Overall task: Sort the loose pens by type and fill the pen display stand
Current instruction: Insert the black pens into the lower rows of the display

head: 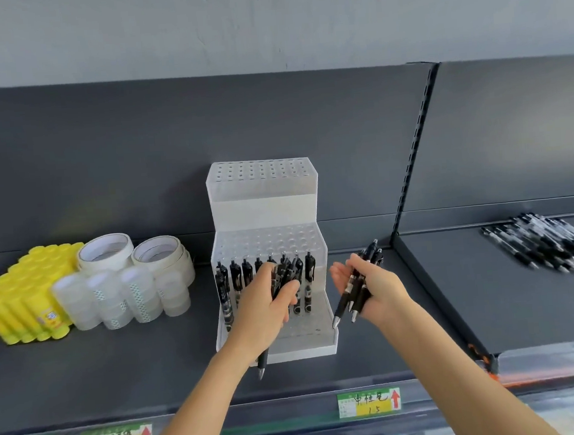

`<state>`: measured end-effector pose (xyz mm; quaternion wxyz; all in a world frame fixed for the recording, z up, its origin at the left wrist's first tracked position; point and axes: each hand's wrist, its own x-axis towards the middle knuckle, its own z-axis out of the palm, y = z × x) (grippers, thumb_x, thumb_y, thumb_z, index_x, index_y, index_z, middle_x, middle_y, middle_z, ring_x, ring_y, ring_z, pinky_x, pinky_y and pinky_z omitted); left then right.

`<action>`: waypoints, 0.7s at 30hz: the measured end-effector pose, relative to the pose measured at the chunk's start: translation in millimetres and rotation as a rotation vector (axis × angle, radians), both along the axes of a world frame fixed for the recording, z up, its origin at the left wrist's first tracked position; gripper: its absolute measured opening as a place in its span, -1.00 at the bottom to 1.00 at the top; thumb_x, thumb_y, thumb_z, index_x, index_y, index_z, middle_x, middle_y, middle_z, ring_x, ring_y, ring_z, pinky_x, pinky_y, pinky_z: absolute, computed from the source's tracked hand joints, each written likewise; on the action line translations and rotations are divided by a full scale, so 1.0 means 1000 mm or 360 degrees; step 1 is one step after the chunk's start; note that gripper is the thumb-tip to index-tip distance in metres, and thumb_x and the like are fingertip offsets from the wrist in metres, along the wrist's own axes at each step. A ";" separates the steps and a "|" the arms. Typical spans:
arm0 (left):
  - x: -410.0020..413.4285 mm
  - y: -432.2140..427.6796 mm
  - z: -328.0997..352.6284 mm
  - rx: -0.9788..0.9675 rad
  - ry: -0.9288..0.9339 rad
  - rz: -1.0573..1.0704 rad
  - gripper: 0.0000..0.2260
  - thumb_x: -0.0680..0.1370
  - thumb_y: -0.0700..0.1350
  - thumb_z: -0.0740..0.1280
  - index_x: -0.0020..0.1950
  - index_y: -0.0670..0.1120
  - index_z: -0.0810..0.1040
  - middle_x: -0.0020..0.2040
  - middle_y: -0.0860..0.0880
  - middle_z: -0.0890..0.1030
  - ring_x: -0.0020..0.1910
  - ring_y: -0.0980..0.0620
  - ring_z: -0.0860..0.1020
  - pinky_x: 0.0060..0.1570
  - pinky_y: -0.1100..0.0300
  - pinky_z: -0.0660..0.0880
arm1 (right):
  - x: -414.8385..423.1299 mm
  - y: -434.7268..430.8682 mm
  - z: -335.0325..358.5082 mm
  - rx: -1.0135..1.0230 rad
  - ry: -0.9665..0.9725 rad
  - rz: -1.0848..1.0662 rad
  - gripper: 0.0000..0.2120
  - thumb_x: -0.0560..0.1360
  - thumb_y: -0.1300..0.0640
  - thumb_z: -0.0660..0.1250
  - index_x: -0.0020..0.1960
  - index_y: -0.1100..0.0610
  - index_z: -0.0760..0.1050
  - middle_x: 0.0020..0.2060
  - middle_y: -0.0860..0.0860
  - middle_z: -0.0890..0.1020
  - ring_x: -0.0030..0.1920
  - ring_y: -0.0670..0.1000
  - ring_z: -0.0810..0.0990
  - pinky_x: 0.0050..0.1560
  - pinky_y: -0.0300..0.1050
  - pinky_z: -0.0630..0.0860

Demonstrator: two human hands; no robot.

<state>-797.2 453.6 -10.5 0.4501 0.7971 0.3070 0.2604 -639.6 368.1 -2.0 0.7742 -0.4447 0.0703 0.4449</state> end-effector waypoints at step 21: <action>0.018 -0.009 0.009 -0.0287 -0.0057 -0.0102 -0.73 0.39 -0.12 0.53 -0.01 -0.03 0.51 -0.22 0.04 0.66 -0.50 0.22 0.48 -0.48 0.33 0.36 | -0.014 -0.007 0.016 0.0038 -0.0655 0.0384 -0.92 0.53 0.27 0.32 -0.04 0.27 0.56 -0.27 0.07 0.51 -0.41 -0.07 0.43 -0.50 -0.29 0.36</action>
